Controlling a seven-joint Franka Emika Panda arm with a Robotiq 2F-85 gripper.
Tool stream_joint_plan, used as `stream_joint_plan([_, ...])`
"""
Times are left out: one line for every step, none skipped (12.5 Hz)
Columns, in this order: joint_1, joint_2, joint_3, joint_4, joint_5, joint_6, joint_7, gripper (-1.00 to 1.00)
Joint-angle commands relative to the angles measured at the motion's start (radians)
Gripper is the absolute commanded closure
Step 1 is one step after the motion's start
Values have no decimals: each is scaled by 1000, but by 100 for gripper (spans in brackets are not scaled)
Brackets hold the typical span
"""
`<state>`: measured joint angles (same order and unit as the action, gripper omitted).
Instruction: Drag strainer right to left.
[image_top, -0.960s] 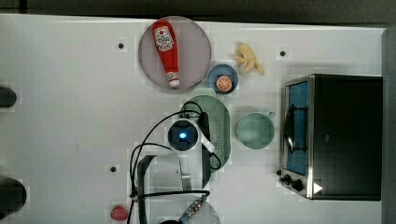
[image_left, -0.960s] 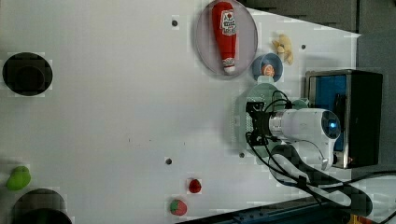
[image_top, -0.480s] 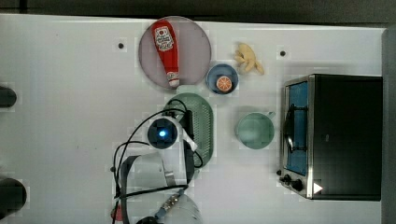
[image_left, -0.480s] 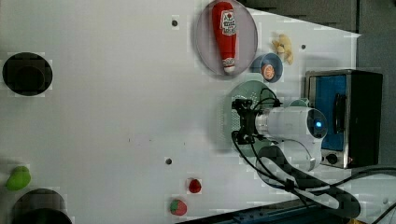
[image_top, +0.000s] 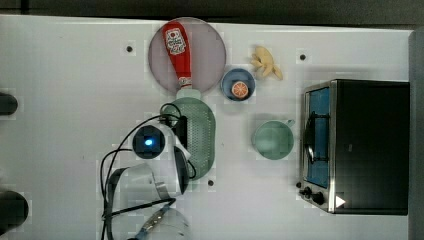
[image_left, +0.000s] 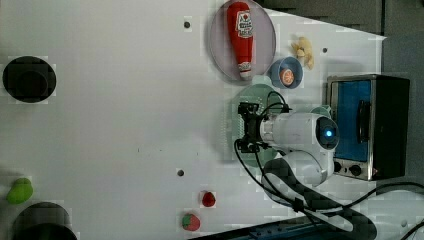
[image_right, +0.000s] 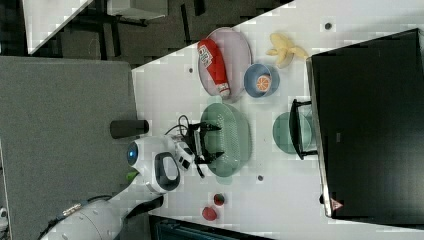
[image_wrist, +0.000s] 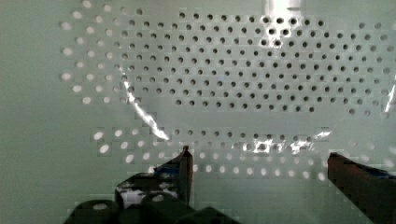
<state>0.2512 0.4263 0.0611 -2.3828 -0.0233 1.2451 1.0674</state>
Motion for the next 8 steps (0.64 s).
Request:
stream_joint_plan([72,1,2,17,-10,-9,80,-100])
stream_joint_plan([87,10,2,32,8,-16,80,-100])
stream_joint_plan([101,20,3,49,30,-25,80,-100])
stream_joint_plan([116,31,3,71,56,-40,80,-100])
stream_joint_plan([131,44,5,96,75,-65,80,-100])
stream_joint_plan([146,55,8,122,93,-90,80,-100])
stream_joint_plan([162,66,10,151,113,-113,80,-100])
stream_joint_plan([180,78,11,178,132,-137,80,-100])
